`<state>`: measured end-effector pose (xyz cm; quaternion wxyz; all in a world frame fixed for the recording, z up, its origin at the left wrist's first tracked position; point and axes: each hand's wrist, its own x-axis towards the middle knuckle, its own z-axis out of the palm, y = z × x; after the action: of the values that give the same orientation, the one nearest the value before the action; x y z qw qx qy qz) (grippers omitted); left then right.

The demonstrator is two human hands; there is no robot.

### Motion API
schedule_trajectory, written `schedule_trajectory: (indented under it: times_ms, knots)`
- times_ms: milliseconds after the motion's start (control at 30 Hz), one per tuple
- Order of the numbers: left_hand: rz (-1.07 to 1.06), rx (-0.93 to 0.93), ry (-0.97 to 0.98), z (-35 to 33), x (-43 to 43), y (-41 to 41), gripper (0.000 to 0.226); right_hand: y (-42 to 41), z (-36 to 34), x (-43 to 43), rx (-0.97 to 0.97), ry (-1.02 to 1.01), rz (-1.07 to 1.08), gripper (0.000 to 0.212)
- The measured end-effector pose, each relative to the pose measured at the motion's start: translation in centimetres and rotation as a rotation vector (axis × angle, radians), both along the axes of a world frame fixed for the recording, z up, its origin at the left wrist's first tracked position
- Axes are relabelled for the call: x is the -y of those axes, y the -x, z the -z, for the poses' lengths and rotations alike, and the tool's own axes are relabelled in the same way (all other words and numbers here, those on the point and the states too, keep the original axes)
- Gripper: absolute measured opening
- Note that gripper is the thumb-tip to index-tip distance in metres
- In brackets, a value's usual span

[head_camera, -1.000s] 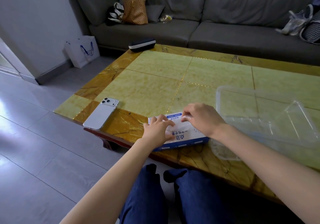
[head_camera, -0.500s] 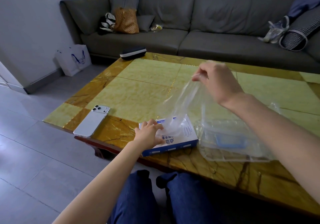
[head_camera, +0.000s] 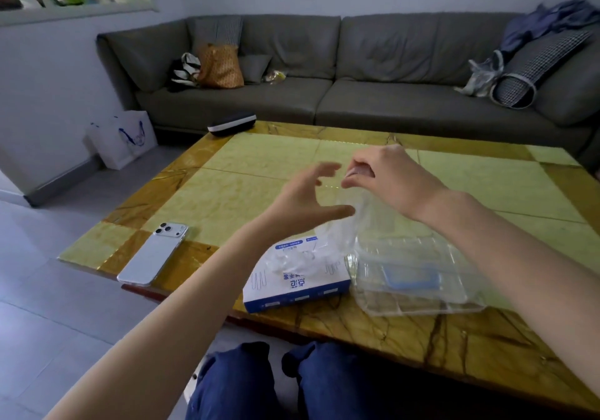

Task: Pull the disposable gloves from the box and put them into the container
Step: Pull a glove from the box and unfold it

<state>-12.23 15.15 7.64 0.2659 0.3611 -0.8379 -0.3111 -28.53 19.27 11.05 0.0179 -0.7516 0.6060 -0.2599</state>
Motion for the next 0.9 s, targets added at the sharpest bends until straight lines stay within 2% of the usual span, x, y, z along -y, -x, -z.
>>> schedule_trajectory:
  times_ms: [133,267,367,400,500,600,700,800,900]
  knots:
    - [0.147,-0.076,-0.137,-1.2,0.0,1.8,0.010,0.9,-1.0,-0.6,0.115,0.004,-0.075,0.012]
    - [0.092,-0.150,-0.189,-0.8,0.9,1.4,0.005,3.8,-0.2,-1.0,0.467,0.102,0.069,0.031]
    - [0.036,-0.299,-0.333,-0.5,1.5,1.1,0.007,5.3,1.7,-1.9,0.754,-0.120,0.017,0.068]
    - [0.050,-0.339,-0.389,-0.4,1.5,1.2,0.007,5.5,2.8,-2.2,0.798,-0.243,-0.028,0.074]
    - [0.117,-0.429,-0.531,0.0,1.4,2.1,0.009,4.7,5.5,-2.4,0.868,-0.483,-0.093,0.063]
    - [0.165,-0.534,-0.657,0.3,1.2,3.1,0.015,4.0,7.0,-1.5,0.871,-0.503,-0.103,0.086]
    - [0.170,-0.565,-0.681,0.8,1.4,4.0,0.012,4.1,6.8,-1.0,0.969,-0.506,-0.095,0.063]
    - [0.168,-0.636,-0.717,1.4,1.7,4.5,0.012,5.3,7.3,-0.9,1.156,-0.567,-0.126,0.052]
    - [0.145,-0.646,-0.730,1.9,2.0,4.6,0.016,5.9,7.6,-0.8,1.326,-0.498,-0.030,0.021]
